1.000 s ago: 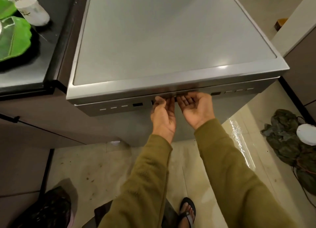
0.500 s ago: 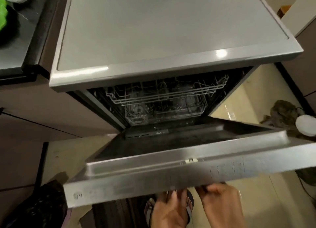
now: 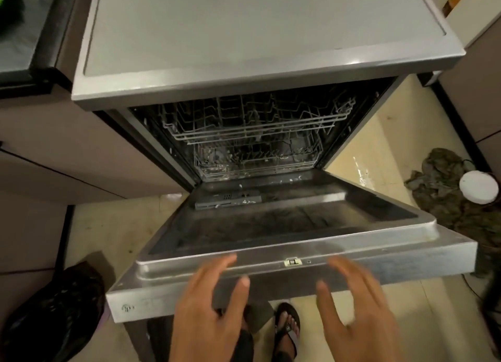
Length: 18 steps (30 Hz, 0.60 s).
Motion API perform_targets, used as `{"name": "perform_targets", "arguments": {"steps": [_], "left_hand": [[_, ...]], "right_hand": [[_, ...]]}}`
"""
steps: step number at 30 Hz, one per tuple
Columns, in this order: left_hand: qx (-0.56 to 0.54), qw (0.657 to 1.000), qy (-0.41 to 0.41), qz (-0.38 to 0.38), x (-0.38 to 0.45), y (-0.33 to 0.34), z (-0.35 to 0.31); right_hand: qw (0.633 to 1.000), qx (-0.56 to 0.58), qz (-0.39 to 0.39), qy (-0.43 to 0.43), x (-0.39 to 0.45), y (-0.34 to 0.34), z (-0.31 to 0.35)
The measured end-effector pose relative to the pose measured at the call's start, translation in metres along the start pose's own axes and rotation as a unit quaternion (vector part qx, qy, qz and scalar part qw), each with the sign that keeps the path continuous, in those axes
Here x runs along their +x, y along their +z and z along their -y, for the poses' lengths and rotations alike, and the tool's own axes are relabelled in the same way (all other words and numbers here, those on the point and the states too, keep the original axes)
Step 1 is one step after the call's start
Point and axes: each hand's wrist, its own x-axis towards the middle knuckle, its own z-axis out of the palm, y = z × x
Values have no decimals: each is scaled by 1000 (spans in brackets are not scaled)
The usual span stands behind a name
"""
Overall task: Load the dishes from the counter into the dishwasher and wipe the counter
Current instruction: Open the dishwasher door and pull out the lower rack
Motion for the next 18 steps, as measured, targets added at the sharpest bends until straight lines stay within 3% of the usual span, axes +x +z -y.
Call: {"name": "perform_targets", "arguments": {"steps": [1,4,7,12,15,18], "left_hand": [[65,996,62,22,8,6,14],[153,976,121,96,37,23,32],[198,964,150,95,44,35,45],[172,977,108,67,11,48,69],[165,979,1,121,-19,66,101],[123,980,-28,153,-43,91,146]], "right_hand": [[998,-21,32,-40,10,2,-2],[976,-107,167,-86,39,9,-13],[960,-158,193,-126,48,18,-24],[960,-174,157,-150,24,28,-44],[958,-136,220,-119,5,40,-71],[934,-143,326,-39,-9,53,-84]]}}
